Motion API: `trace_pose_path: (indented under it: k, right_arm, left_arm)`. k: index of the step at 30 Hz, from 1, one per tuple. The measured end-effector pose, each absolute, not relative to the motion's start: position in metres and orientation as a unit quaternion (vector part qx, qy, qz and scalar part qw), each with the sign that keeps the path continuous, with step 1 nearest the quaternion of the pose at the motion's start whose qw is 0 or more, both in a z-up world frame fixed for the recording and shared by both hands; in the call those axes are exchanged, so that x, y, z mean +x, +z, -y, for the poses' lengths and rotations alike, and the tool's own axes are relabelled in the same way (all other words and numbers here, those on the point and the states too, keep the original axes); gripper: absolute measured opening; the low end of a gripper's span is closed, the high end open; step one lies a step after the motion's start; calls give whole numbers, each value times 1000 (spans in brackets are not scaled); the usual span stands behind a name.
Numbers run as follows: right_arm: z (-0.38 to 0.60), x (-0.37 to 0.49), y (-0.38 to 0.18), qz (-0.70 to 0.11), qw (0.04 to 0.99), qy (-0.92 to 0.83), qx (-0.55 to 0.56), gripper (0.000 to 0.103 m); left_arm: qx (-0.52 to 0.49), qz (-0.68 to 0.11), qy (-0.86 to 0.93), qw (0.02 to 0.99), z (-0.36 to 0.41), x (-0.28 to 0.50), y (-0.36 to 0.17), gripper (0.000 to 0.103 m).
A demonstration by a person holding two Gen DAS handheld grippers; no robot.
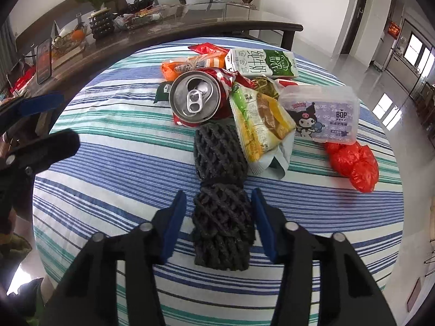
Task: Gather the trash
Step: 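Grasp the black foam net with the right tool while the left tool grasps the red can, then carry the black net and red can over the blue wastebasket with both tools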
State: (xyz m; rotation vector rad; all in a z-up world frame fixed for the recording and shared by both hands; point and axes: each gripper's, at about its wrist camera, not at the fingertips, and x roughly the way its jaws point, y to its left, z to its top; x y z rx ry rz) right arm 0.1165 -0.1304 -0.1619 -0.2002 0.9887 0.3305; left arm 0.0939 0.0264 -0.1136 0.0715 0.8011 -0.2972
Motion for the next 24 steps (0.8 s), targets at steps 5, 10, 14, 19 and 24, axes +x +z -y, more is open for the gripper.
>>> trace_pose_path:
  k: [5,10,14,19,24]
  right_arm:
    - [150,99,-156,-466,869,156,-62,35]
    - [174,71,-152,-462,875,141,-31,35]
    - [193,55,-148,-460,879,130,-2,35]
    - [208,43,-146,-459,881,115,9,35]
    - [218,44,-151,-463,880,103,18,35]
  left_arm:
    - [46,-390,-178,902,-6,125,-120,98]
    - [94,-391,-189,896,27,158,-142,98]
    - [129,-399,-183,889,46,182,-164,97]
    - [141,-398,-197,885,52,196,-174,79]
    - [131,-405,-213,879,49,195,-173,50]
